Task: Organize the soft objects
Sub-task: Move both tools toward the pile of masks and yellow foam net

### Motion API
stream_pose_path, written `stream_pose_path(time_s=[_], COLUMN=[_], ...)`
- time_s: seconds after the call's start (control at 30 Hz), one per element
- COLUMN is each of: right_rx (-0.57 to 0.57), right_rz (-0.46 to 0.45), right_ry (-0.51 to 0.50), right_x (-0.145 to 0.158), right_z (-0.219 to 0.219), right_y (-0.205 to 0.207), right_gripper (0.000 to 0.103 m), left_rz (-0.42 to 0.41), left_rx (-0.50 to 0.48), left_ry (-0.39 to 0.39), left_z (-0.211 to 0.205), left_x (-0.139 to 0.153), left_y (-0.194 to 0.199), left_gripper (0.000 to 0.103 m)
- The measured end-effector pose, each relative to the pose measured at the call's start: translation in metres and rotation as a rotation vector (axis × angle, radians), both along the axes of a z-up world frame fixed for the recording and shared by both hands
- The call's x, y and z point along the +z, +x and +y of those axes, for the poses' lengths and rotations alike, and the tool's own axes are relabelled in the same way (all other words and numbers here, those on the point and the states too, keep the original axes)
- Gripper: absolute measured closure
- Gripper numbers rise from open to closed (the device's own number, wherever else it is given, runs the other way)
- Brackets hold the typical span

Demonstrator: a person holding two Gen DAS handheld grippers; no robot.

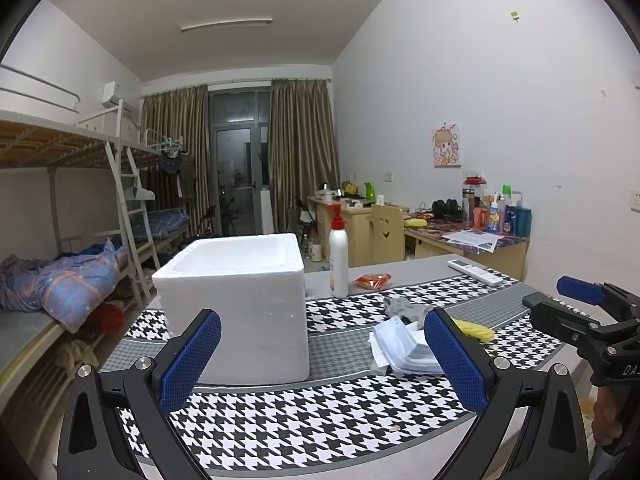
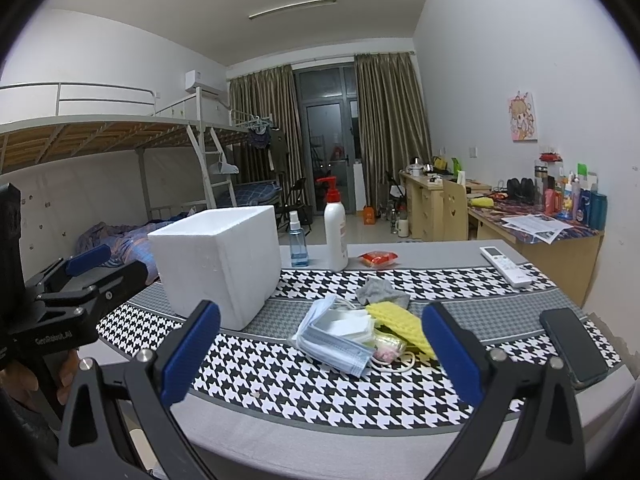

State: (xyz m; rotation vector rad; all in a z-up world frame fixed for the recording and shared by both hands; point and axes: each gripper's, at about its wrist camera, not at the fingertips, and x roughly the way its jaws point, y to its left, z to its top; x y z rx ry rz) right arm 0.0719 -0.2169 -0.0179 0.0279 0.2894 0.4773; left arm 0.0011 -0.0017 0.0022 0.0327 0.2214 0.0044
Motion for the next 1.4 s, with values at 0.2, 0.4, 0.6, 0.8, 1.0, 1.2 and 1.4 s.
stream_pose_path(time_s=[0.2,0.4,0.6,0.8,1.0,1.2,1.4], right_rx=[0.0,0.0,-0.001,0.002,-0.001,-0.01,-0.019], right_rz=[0.002,0.0,0.002,0.001,0.004,0.032,0.067], right_ry=[0.0,-0.003,-0.004,-0.007,-0.022,-0.028,-0.032], right_x=[-0.001,-0.001,-0.002,-0.002,-0.002,-0.005,-0.01], right_z=[-0.001,-0.001,0.0,0.001,0.004,0.002,-0.002], right_y=[0.0,0.001,0.001,0.002,0.01,0.023,0.039], right_gripper=[0.001,0.001,0.001,0.001,0.001,0.001,0.001], left_rz=[0.011,0.016,0.013,0.021,0.024,0.053,0.089], left_rx=[-0.002,-0.001,-0.001,-0.001,-0.013,-0.039,-0.066], left_ry=[0.0,-0.001,-0.002,-0.005,-0.006,-0.001,-0.004], left_z=[-0.001,-0.001,-0.001,0.001,0.002,-0.004,-0.009], left_x=[-0.003,-0.004,-0.003,-0.004,-0.003,-0.006,-0.01], left_y=[0.003,0.003,0.003,0.004,0.01,0.024,0.04], left_gripper=[0.001,0.001,0.001,0.001,0.001,0.001,0.001])
